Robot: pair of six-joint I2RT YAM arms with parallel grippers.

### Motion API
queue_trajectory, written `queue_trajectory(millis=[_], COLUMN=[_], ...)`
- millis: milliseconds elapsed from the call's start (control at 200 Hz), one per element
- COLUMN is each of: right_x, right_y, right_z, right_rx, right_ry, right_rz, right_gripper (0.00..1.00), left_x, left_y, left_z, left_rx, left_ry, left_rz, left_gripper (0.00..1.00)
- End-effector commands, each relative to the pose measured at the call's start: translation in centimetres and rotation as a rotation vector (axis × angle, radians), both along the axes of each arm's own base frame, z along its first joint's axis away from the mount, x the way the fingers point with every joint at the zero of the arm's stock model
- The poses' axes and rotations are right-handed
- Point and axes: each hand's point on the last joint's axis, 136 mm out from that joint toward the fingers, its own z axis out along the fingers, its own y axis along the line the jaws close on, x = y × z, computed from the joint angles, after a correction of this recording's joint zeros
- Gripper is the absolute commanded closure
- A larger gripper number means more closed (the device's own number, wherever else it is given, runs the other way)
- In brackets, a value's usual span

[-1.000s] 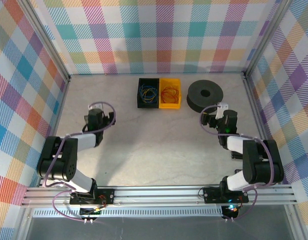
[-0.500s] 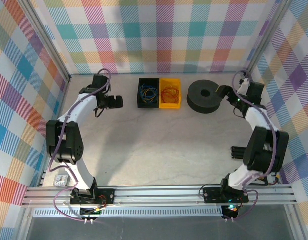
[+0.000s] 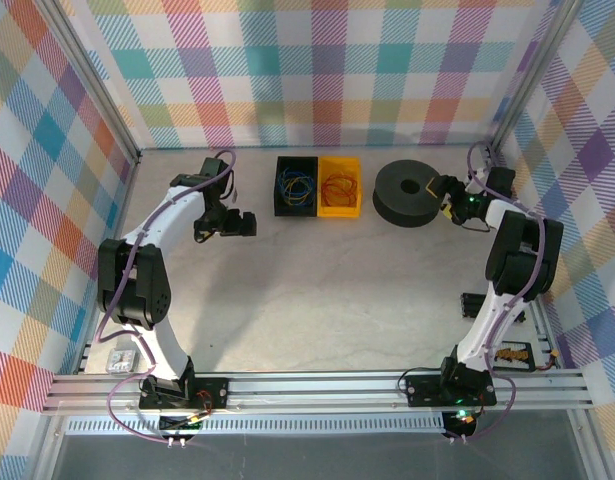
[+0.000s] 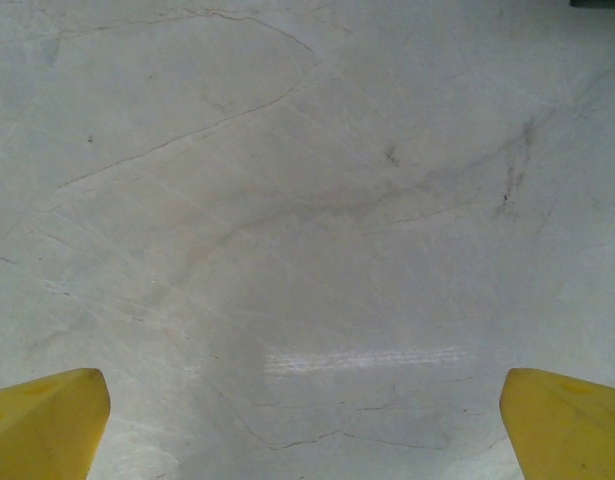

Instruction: Wrap the cables

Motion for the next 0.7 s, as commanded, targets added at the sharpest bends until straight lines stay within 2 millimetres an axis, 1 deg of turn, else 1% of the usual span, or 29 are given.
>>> queue_trajectory(millis=[0,80,220,470,510,550,625,695], right_x=[1.1,1.1,1.2,1.4,1.4,1.6,1.7,1.7], right_y=[0.8,0.8,0.7,0.9,0.9,0.8,0.8,0.7], right_z=[1.4,1.0,0.6,-0.6,-0.8,-0.9,-1.1,-1.1], right_rx=[0.062,0.069,0.086,0.132,0.138,0.142,0.147,0.147], right_ry=[-0.056,-0.044,-0.032,-0.014,-0.009,-0.009,-0.004,-0.004], right_rz=[0.022,0.018,0.003,-0.023,-0.026,-0.03,-0.034,-0.037], right_gripper=[0.16,0.2,0.33,0.39,0.41,0.45,0.47,0.57], left_x=[-0.6,-0.5,-0.5,-0.6,-0.5,-0.6,-0.6,-0.7], left_y=[0.2,0.2,0.1,0.1,0.1,0.1,0.1,0.1], left_z=[1.5,1.5,1.2,1.1,1.1,1.1,1.1,1.1], left_rx=[0.014,0.015,0.016,0.017,0.017,0.016,0.017,0.014], left_ry=[-0.017,-0.016,-0.013,-0.015,-0.017,-0.018,-0.019,-0.02], left_rz=[-0.007,-0.007,-0.006,-0.011,-0.011,-0.011,-0.012,-0.013], left_gripper=[0.0,0.0,0.0,0.0,0.0,0.0,0.0,0.0])
